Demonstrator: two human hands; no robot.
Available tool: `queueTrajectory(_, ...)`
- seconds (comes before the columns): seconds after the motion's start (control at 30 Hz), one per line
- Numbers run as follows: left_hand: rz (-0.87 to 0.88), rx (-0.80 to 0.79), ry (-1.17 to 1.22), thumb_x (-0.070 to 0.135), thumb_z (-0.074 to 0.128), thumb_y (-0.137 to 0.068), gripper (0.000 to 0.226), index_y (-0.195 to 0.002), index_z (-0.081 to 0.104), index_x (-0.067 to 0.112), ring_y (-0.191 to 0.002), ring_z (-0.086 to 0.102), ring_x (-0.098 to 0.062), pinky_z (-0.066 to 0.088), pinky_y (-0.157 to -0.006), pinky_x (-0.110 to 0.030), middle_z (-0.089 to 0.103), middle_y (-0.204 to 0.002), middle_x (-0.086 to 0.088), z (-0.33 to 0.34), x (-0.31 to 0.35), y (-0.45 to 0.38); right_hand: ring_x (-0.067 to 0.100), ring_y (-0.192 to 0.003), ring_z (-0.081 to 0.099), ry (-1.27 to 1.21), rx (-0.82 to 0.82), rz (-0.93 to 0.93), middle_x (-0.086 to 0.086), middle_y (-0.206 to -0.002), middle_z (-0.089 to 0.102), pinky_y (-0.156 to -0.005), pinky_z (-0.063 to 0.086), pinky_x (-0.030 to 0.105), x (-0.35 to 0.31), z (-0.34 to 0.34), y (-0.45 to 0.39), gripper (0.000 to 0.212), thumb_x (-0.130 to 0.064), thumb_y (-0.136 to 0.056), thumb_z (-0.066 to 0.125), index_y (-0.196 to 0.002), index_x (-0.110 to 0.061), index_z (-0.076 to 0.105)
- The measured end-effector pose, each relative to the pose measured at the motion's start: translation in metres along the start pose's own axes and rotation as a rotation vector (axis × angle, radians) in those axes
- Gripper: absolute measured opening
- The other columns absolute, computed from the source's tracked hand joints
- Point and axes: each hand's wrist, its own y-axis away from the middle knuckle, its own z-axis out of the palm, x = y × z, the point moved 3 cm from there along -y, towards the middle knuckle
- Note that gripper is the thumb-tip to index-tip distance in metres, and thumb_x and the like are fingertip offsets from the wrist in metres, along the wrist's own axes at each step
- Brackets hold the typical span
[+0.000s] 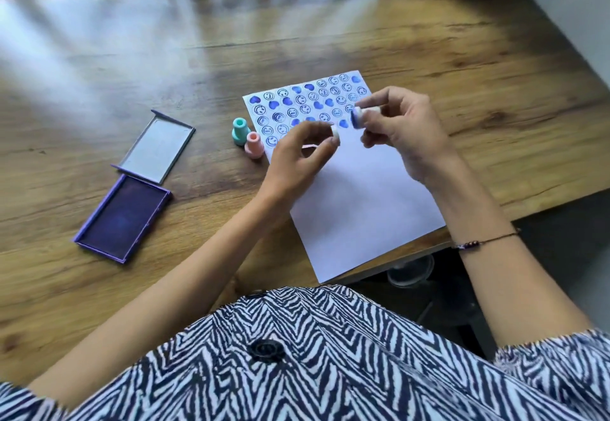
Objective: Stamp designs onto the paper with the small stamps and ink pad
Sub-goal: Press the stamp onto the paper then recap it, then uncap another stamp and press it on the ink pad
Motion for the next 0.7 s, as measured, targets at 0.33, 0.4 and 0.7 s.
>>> queueTrajectory(0.33,0.013,0.034,0.094,0.011,0.059,-0.086,0.015,-0.098,0.062,0.004,-0.071,0.057,-0.011,0.050,-0.073,-0.024,0.063,-0.078,-0.003,-0.015,0.015,0.006,0.007,-0.048,0.057,0.055,-0.073,-0.121,-0.008,-0.055,0.065,-0.053,0.051,0.020,-0.007,0.028,0.014,0.008,-0.006,-0.081,0.065,-0.080,-0.014,0.063)
queueTrajectory(0.4,0.020,0.067,0.055,0.011,0.059,-0.086,0.015,-0.098,0.062,0.003,-0.069,0.057,-0.010,0.050,-0.071,-0.026,0.063,-0.076,-0.003,-0.018,0.017,0.011,0.008,-0.048,0.058,0.043,-0.073,-0.128,-0.005,-0.059,0.064,-0.052,0.051,0.020,-0.006,0.033,0.017,0.008,-0.006,-0.080,0.066,-0.079,-0.014,0.063)
queueTrajectory(0.7,0.019,0.315,-0.374,0.014,0.061,-0.083,0.019,-0.100,0.066,0.008,-0.093,0.064,-0.020,0.050,-0.085,-0.029,0.070,-0.101,-0.010,-0.067,-0.001,0.055,0.018,-0.059,0.060,0.327,-0.201,-0.175,0.012,-0.071,0.066,-0.063,0.051,0.030,0.006,0.094,0.026,0.006,-0.010,-0.078,0.066,-0.083,-0.009,0.064)
